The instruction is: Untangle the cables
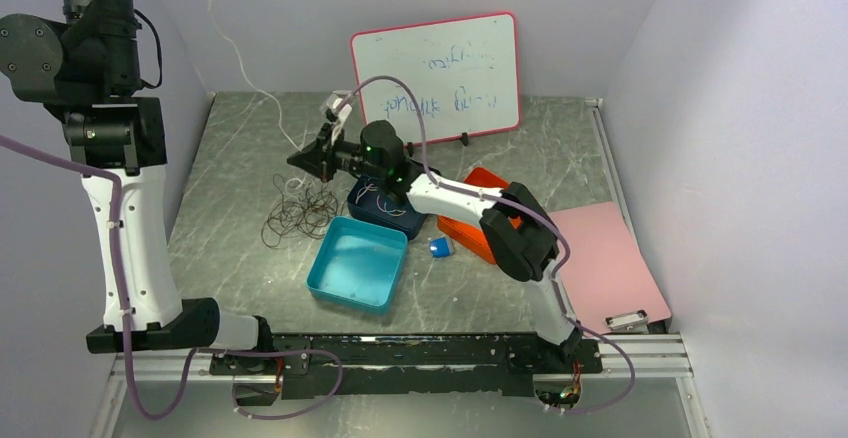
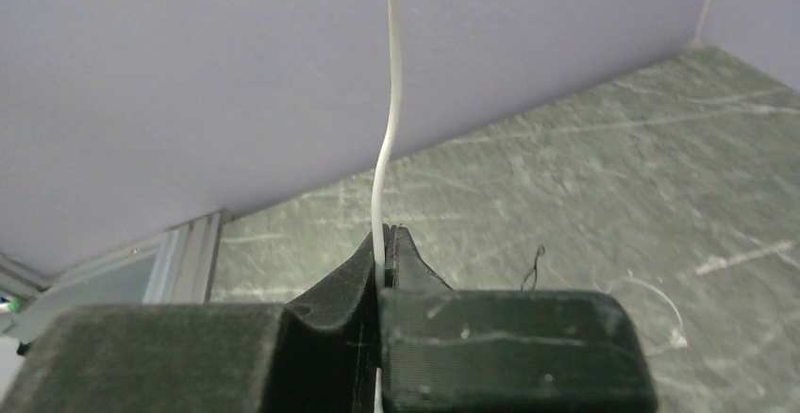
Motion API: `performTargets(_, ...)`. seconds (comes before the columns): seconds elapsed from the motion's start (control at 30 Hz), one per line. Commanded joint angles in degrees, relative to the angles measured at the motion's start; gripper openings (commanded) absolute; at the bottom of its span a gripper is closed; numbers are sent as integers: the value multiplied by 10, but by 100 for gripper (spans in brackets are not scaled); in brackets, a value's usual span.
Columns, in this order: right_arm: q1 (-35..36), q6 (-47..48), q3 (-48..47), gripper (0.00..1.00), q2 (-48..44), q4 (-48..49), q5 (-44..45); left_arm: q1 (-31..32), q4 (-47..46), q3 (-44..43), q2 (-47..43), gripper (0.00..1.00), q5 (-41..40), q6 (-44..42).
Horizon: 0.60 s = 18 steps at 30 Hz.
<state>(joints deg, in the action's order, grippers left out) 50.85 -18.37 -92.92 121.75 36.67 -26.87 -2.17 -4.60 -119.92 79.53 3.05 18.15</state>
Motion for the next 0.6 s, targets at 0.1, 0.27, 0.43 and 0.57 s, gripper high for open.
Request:
performTargets(0.1, -21, 13, 52, 0, -113, -60, 71, -5, 28, 54, -23, 7, 29, 58)
performTargets(0.27, -83, -39, 92, 0, -167, -95, 65, -4, 71, 131, -25, 7, 106, 113)
performTargets(0.43, -138, -44, 150, 0, -222, -141, 84, 8, 87, 249, -47, 7, 176, 137)
performTargets(0.57, -192, -71, 197, 0, -253, -143, 80, 58, 114, 326, -63, 7, 177, 116)
